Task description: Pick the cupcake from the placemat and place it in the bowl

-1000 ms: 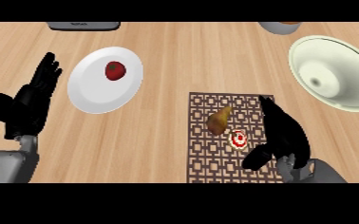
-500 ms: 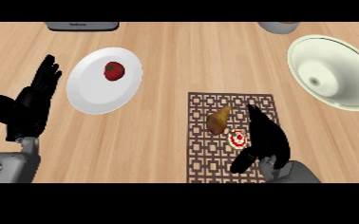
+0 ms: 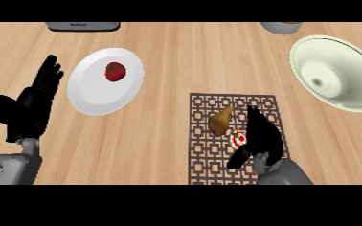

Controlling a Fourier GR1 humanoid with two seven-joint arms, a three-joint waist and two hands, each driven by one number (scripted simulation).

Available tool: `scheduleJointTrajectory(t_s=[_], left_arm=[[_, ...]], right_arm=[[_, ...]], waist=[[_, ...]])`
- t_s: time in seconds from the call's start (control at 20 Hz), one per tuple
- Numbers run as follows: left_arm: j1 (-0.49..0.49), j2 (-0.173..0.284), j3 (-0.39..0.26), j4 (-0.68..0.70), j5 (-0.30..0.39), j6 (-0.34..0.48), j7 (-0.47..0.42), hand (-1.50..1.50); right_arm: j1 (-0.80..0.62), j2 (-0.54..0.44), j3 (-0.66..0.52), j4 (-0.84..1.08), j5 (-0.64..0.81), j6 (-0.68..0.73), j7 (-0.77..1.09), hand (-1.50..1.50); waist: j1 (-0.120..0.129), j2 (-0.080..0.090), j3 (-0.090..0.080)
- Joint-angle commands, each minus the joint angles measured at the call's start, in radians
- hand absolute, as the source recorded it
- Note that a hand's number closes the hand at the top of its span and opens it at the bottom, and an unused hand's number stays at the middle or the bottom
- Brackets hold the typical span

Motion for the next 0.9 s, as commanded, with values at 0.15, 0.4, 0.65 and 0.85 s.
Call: scheduleJointTrajectory(t_s=[0.15, 0.4, 0.65, 0.85], left_arm=[[0.072, 0.027, 0.065, -0.034, 0.023, -0.076, -0.041, 0.00], [0.035, -0.039, 0.066, -0.084, -0.049, -0.050, 0.046, 0.00], [0.055, -0.092, 0.048, -0.046, -0.090, -0.049, 0.003, 0.00], [0.020, -0.035, 0.117, -0.071, -0.040, -0.116, 0.053, 0.00]], right_arm=[[-0.041, 0.090, -0.094, 0.094, -0.044, 0.067, 0.039, 1.50], [-0.034, 0.112, -0.122, 0.199, 0.054, 0.011, -0.127, 1.50], [-0.024, 0.108, -0.149, 0.211, 0.084, -0.007, -0.192, 1.50], [-0.146, 0.121, -0.214, 0.360, 0.130, -0.057, -0.238, 1.50]], waist=[[0.005, 0.000, 0.000], [0.000, 0.000, 0.000], [-0.001, 0.000, 0.000], [0.005, 0.001, 0.000]])
